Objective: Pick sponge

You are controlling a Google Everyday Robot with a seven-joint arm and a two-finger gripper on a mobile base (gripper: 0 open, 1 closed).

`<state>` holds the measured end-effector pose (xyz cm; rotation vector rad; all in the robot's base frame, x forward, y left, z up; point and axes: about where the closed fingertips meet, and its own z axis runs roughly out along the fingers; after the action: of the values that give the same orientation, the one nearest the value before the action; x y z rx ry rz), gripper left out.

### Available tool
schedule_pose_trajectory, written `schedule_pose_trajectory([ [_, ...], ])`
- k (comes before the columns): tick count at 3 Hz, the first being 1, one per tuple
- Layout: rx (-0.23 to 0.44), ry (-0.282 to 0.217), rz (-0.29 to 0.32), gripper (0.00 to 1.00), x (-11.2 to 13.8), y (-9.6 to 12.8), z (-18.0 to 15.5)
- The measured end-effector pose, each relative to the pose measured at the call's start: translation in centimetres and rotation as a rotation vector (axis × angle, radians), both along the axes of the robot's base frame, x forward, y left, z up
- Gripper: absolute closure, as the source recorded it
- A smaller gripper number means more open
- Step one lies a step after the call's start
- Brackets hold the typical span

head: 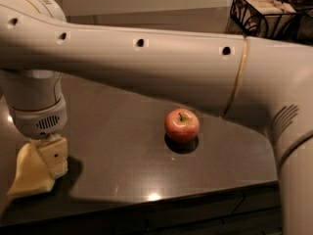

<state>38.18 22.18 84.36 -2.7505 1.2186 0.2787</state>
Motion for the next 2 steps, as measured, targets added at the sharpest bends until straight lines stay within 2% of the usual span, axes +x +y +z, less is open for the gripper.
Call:
schedule_pose_trajectory([
  [1, 0.031, 0.023, -0.032, 0.84, 1.3, -0.7, 2.2],
  [2, 0.074, 0.043, -0.084, 1.0, 3.8, -1.9, 4.8],
])
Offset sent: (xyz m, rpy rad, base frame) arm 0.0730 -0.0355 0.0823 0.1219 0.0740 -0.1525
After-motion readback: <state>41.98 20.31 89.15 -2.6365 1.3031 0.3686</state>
